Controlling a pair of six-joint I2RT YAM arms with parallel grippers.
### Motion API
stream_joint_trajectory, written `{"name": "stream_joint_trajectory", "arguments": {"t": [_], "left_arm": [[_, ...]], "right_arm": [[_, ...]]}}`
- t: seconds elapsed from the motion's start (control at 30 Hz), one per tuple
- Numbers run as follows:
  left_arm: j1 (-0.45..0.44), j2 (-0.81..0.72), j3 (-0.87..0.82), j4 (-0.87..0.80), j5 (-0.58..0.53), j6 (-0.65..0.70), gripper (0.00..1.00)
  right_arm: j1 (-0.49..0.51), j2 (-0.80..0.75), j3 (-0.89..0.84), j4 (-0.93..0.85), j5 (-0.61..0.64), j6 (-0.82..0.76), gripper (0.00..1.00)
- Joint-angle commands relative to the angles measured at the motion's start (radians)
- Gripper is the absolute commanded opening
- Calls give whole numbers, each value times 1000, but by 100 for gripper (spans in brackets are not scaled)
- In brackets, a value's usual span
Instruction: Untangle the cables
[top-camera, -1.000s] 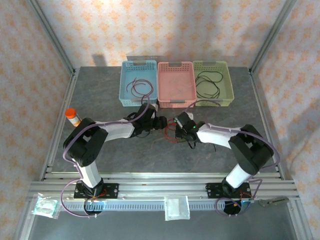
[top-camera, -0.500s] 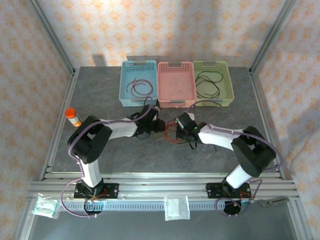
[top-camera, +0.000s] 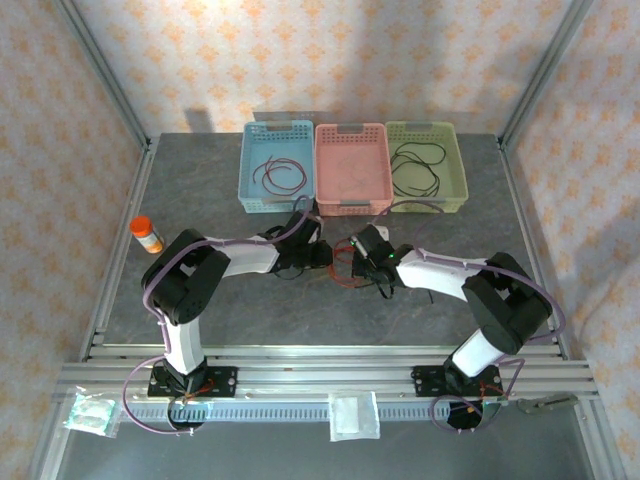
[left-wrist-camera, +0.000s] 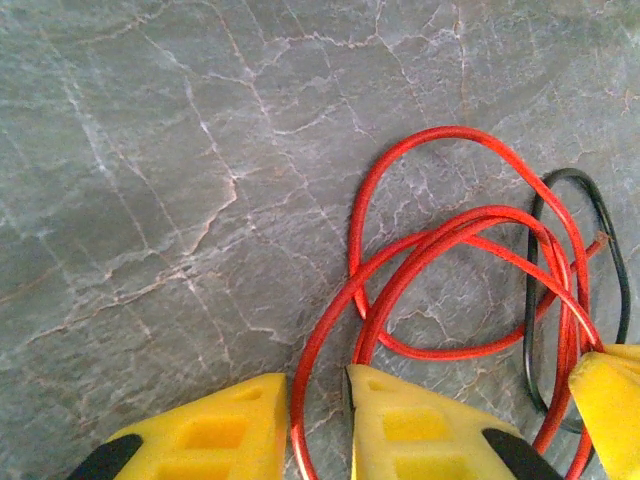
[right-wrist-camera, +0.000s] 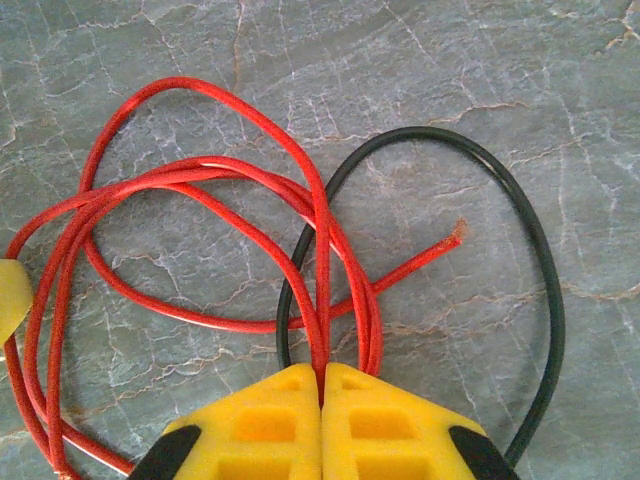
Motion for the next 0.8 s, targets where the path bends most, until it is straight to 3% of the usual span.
{"name": "stream_joint_trajectory", "arguments": {"t": [0.0,0.27,0.33,0.57,0.77], "left_arm": [[-5,26,16,-23,3,12,18],[-5,-32,66,-70,-77,48,0],[-5,-64,80,-78,-90,54,0],[-5,-203,128,-105,-21,173,0],[-5,-278,207,-126,92,224,0]], "right_arm": [[0,3,8,-13,36,13,6],[-1,0,5,-15,71,23,9],[-1,0,11,-16,81,27,15],[-15,-34,24,-3,117,68,49],[-45,-54,28,25,102,84,61]]}}
